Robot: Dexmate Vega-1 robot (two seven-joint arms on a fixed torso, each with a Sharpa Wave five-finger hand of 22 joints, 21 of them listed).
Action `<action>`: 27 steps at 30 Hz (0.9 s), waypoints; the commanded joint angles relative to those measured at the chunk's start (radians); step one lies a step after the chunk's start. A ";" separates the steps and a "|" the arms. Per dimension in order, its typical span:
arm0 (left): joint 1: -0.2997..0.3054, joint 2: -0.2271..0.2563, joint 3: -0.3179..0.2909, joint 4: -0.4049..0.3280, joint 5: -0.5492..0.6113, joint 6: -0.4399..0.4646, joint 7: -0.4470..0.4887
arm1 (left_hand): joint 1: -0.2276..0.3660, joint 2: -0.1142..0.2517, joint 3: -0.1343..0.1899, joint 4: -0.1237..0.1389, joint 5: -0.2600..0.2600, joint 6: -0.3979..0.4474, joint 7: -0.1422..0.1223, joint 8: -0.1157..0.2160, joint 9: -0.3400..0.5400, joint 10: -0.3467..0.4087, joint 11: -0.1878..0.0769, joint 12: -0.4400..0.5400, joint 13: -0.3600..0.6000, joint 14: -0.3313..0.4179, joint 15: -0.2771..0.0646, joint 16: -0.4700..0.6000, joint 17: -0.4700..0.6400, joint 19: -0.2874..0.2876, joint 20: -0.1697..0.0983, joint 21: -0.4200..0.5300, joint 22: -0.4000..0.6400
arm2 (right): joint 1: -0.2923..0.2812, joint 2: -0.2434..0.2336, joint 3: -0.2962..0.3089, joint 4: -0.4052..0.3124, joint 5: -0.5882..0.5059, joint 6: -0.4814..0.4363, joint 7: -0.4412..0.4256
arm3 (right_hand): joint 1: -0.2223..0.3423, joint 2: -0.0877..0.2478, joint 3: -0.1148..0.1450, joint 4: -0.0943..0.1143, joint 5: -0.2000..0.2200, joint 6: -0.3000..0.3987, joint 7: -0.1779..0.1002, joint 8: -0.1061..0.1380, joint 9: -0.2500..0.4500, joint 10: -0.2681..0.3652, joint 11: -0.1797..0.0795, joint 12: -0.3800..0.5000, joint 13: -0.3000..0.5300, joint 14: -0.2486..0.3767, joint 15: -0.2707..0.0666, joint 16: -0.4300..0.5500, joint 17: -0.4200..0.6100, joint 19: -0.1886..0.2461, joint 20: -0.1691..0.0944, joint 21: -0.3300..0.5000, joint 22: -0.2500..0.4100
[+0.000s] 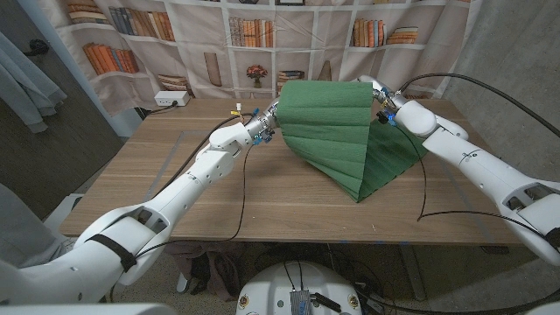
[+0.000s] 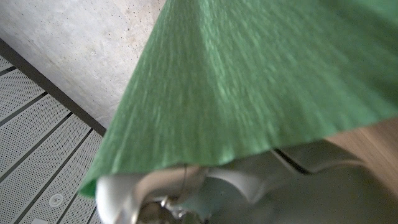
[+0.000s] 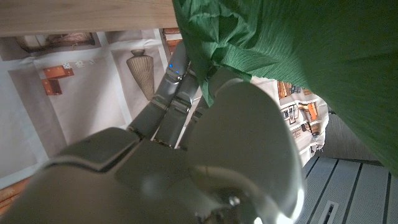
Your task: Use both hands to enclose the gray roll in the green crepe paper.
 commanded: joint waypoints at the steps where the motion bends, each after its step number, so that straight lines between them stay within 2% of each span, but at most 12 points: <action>1: 0.028 0.016 -0.028 -0.065 -0.034 -0.020 0.011 | 0.001 -0.005 0.017 0.012 0.005 0.006 -0.006 0.005 0.004 0.004 -0.005 -0.002 0.003 -0.004 -0.130 0.000 0.002 -0.003 -0.026 0.006 0.001 | -0.031 0.010 -0.016 0.021 0.026 -0.022 0.006 | 0.005 0.010 -0.001 -0.001 -0.006 0.004 -0.007 -0.002 0.005 0.006 -0.002 -0.002 0.005 -0.006 -0.066 -0.002 0.004 -0.008 -0.150 0.004 0.000; 11: 0.061 0.032 -0.062 -0.124 -0.067 -0.048 0.031 | 0.000 -0.006 0.017 0.012 0.005 0.007 -0.006 0.005 0.003 0.004 -0.006 -0.003 0.005 -0.004 -0.130 0.000 0.001 -0.003 -0.027 0.007 0.001 | -0.051 0.010 -0.025 0.024 0.041 -0.052 0.011 | 0.005 0.011 -0.002 0.000 -0.010 0.005 -0.009 -0.003 0.005 0.007 -0.001 -0.003 0.006 -0.005 -0.066 -0.003 0.005 -0.010 -0.151 0.007 -0.002; 18: 0.090 0.040 -0.088 -0.153 -0.076 -0.074 0.078 | 0.001 -0.006 0.018 0.012 0.005 0.008 -0.005 0.004 0.002 0.005 -0.007 -0.004 0.006 -0.003 -0.131 0.001 0.000 -0.002 -0.027 0.008 0.001 | -0.090 -0.005 -0.022 -0.008 0.061 -0.087 0.014 | 0.006 0.011 -0.002 -0.001 -0.013 0.004 -0.008 -0.004 0.006 0.007 0.000 -0.004 0.007 -0.006 -0.066 -0.003 0.006 -0.009 -0.151 0.009 -0.004; 27: 0.105 0.049 -0.095 -0.174 -0.085 -0.081 0.090 | 0.001 -0.007 0.018 0.011 0.005 0.007 -0.008 0.004 0.002 0.005 -0.008 -0.006 0.004 -0.004 -0.131 0.001 0.000 -0.003 -0.029 0.008 0.001 | -0.122 -0.023 -0.016 -0.026 0.071 -0.125 0.006 | 0.008 0.012 -0.001 -0.002 -0.016 0.005 -0.007 -0.005 0.006 0.008 -0.001 -0.005 0.007 -0.005 -0.066 -0.004 0.007 -0.011 -0.151 0.011 -0.007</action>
